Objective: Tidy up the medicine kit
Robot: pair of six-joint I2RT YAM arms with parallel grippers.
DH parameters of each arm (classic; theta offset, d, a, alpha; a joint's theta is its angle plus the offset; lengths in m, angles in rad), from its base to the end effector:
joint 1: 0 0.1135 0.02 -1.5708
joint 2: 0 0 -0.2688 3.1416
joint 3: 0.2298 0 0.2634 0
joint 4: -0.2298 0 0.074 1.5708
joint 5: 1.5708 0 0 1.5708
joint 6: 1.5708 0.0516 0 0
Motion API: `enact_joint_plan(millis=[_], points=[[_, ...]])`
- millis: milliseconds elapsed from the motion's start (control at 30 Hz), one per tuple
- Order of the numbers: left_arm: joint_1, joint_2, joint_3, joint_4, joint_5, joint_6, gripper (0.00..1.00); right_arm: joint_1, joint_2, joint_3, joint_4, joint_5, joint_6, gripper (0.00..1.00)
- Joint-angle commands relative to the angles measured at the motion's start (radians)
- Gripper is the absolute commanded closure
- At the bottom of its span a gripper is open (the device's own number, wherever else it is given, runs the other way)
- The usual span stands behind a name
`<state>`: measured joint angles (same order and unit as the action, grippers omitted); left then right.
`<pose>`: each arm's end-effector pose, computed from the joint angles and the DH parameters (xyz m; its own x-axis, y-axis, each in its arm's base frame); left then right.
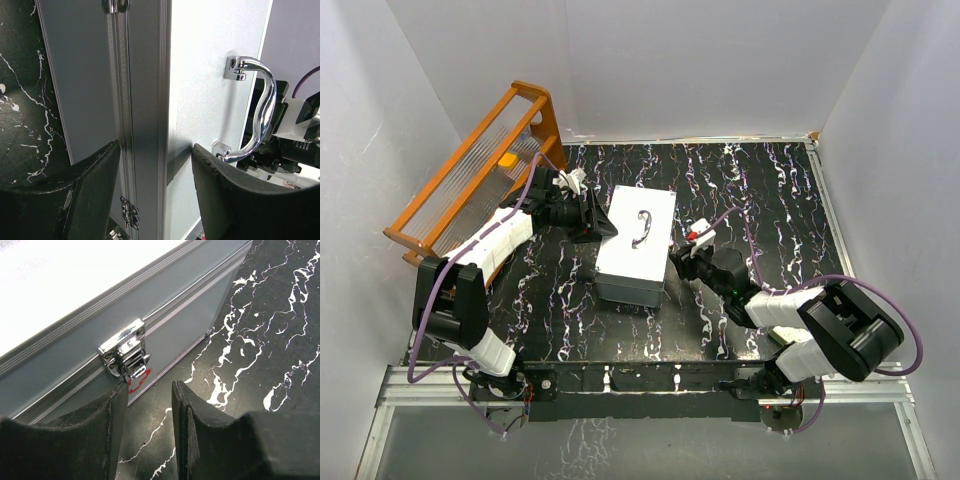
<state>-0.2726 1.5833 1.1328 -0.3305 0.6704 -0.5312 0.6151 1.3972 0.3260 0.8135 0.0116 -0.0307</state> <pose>0.3397 -0.1282 0.2441 -0.9067 -0.1587 -0.3908 0.2049 0.6442 -0.7369 0.2213 0.1556 0.1499 -0.1906 -0.1723 -0.9664 -0.5740 0.8182 -0.0326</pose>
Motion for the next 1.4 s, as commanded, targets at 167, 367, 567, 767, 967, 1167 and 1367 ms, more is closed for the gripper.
enact_joint_plan(millis=[167,367,567,767,967,1167,1367], points=[[-0.004,0.019,-0.026,-0.078,-0.08,0.048,0.44,0.002,-0.012,0.007,0.054,-0.051,-0.054,0.64],[-0.004,0.021,-0.024,-0.092,-0.076,0.056,0.45,0.002,-0.015,0.007,0.067,-0.038,-0.041,0.64],[-0.004,0.005,-0.039,-0.102,-0.062,0.061,0.45,0.002,0.008,0.008,0.117,0.046,-0.026,0.64],[-0.004,-0.009,-0.055,-0.097,-0.061,0.051,0.46,0.002,0.037,0.002,0.177,0.104,-0.038,0.65],[-0.004,-0.007,-0.054,-0.095,-0.054,0.053,0.46,0.001,0.003,-0.014,0.172,0.158,-0.029,0.66],[-0.004,-0.005,-0.044,-0.104,-0.064,0.063,0.46,0.002,-0.029,-0.016,0.137,0.199,-0.032,0.66],[-0.004,-0.003,-0.044,-0.095,-0.058,0.057,0.46,0.001,-0.049,-0.01,0.131,0.205,-0.03,0.66]])
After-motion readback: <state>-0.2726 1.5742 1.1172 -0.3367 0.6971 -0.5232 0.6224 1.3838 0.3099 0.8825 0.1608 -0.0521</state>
